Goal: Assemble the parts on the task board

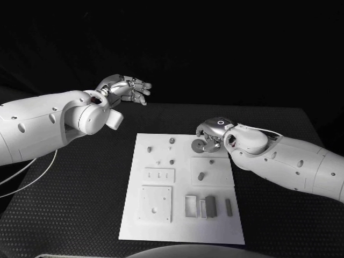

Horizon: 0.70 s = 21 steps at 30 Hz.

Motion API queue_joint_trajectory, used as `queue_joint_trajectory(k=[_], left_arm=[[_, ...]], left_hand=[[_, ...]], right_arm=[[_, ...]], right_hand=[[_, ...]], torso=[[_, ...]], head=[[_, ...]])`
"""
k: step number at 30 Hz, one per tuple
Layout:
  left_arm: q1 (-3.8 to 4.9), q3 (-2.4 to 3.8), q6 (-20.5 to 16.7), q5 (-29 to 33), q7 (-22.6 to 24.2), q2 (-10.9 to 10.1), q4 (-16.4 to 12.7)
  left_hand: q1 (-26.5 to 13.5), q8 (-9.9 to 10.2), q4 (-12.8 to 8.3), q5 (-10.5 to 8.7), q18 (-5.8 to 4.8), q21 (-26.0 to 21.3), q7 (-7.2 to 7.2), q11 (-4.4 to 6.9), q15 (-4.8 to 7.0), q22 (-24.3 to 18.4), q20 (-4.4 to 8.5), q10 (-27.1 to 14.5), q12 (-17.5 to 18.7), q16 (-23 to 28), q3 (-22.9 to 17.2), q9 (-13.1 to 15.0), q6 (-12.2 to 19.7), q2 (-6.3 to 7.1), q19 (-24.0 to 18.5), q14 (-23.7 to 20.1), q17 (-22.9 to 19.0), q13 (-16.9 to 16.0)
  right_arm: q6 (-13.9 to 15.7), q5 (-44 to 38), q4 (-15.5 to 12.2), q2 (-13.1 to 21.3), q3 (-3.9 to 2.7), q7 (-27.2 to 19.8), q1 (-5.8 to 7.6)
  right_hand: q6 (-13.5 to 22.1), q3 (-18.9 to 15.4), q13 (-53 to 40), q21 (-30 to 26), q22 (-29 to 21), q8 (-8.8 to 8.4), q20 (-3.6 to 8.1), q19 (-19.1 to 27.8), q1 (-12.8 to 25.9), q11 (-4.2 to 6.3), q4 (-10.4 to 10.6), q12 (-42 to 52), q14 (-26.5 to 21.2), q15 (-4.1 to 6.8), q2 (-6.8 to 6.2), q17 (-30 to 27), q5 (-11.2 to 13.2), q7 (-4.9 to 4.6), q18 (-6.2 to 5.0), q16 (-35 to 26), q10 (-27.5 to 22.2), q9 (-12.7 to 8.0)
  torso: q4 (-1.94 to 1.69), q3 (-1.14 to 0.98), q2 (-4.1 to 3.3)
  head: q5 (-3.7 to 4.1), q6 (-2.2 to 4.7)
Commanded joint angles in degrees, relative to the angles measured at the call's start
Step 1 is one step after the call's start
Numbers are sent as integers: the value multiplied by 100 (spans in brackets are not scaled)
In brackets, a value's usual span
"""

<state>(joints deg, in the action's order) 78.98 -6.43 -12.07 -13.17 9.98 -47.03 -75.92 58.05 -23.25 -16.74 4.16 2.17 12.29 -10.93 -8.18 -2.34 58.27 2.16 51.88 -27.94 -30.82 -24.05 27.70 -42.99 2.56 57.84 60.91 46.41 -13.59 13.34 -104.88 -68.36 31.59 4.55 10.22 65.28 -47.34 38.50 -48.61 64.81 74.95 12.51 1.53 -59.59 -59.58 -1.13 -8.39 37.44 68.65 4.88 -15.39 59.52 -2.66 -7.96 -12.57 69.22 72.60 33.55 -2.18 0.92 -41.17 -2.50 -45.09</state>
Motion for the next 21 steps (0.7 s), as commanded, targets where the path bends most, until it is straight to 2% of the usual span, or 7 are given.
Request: queue_joint_trajectory(k=[1, 17, 21], left_arm=[[7, 3, 83, -20, 42, 1, -24], [7, 3, 88, -24, 45, 12, -39], [7, 3, 85, -26, 45, 7, -41]], left_hand=[[1, 28, 12, -36, 104, -39, -42, 2, 9, 7, 32, -49, 17, -30, 36, -10, 0, 40, 9, -23, 8, -9], [0, 30, 12, -36, 97, -44, -43, 1, 9, 7, 39, -52, 19, -30, 38, -12, 2, 42, 10, -25, 8, -11], [1, 30, 12, -36, 95, -45, -43, 1, 8, 7, 40, -52, 19, -30, 38, -12, 3, 42, 10, -26, 7, -11]], right_arm=[[-134, -77, 57, -52, 2, 10, -19], [-244, -61, 206, -162, 10, -40, -61], [-267, -54, 225, -171, 13, -61, -63]], right_hand=[[10, 7, -3, 32, 114, -35, 24, -13, 14, -25, 24, 36, 12, -12, 67, 7, -11, -7, -243, 33, 16, -12], [31, 24, -5, 45, 110, -60, 31, 8, 37, -35, 51, 42, -8, -23, 102, 9, -12, -17, -243, 44, 1, -30], [-10, 40, -8, 54, 109, -43, 34, 18, 33, -26, 60, 49, -14, -17, 168, 13, -12, -6, -243, 56, 0, -27]], torso=[[4, 1, 4], [4, 1, 4], [2, -1, 2]], head=[[-17, -13], [-31, -64], [-32, -74]])
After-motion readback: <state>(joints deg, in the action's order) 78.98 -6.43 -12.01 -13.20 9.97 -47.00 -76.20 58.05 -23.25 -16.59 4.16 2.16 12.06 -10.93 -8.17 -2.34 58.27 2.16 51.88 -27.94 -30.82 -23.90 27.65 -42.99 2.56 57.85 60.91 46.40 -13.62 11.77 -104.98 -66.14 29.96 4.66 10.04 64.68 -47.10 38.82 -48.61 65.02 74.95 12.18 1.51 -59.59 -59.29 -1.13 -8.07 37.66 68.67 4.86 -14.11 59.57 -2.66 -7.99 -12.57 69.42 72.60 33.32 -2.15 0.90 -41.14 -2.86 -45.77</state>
